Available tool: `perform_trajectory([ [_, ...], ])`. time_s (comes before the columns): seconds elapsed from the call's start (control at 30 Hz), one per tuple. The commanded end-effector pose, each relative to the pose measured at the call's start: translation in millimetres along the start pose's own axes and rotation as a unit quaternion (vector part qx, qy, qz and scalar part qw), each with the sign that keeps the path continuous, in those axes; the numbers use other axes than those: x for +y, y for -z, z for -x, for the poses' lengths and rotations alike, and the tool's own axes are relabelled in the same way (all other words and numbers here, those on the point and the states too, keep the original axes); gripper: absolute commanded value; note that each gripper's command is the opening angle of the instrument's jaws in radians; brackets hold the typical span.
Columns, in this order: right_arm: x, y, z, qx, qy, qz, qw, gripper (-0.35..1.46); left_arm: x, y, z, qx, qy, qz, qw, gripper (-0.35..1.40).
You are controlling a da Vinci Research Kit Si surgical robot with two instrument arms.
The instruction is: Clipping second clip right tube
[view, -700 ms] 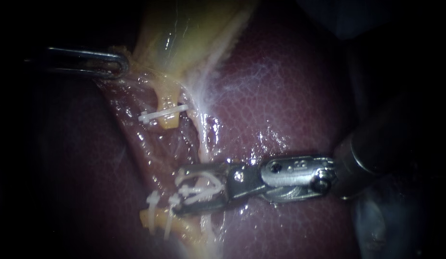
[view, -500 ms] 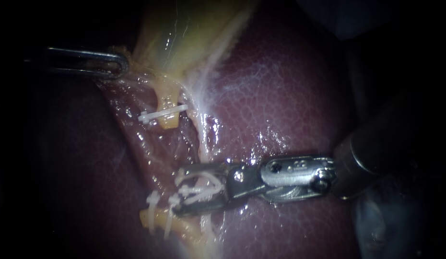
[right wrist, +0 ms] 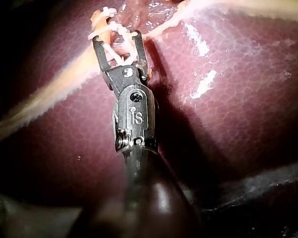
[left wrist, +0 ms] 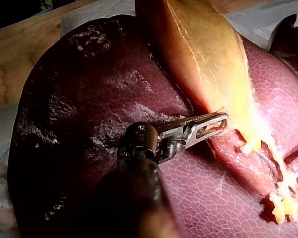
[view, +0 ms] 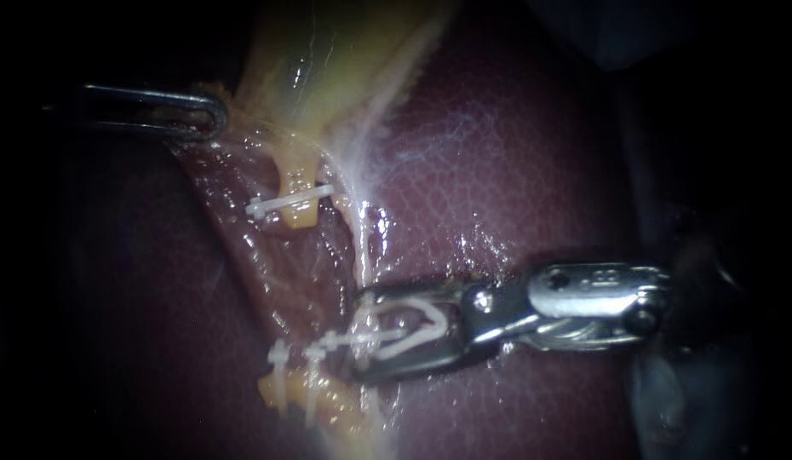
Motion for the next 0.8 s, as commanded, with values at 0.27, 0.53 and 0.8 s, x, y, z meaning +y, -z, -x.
perform_trajectory([
  [0.27,2.6,0.5,1.8,-0.001,-0.036,0.002,0.9994,0.46,0.0,-0.1,-0.1,0.0,0.0,0.0,1.0,-0.35],
  [0.53,5.9,-0.2,5.2,-0.001,-0.075,0.007,0.9972,0.46,0.0,-0.2,-0.3,0.0,-0.001,0.001,1.0,-0.35],
  [0.8,7.6,-2.7,6.9,0.01,-0.112,-0.014,0.9936,0.46,0.1,-0.2,-0.3,0.0,-0.001,0.001,1.0,-0.35],
])
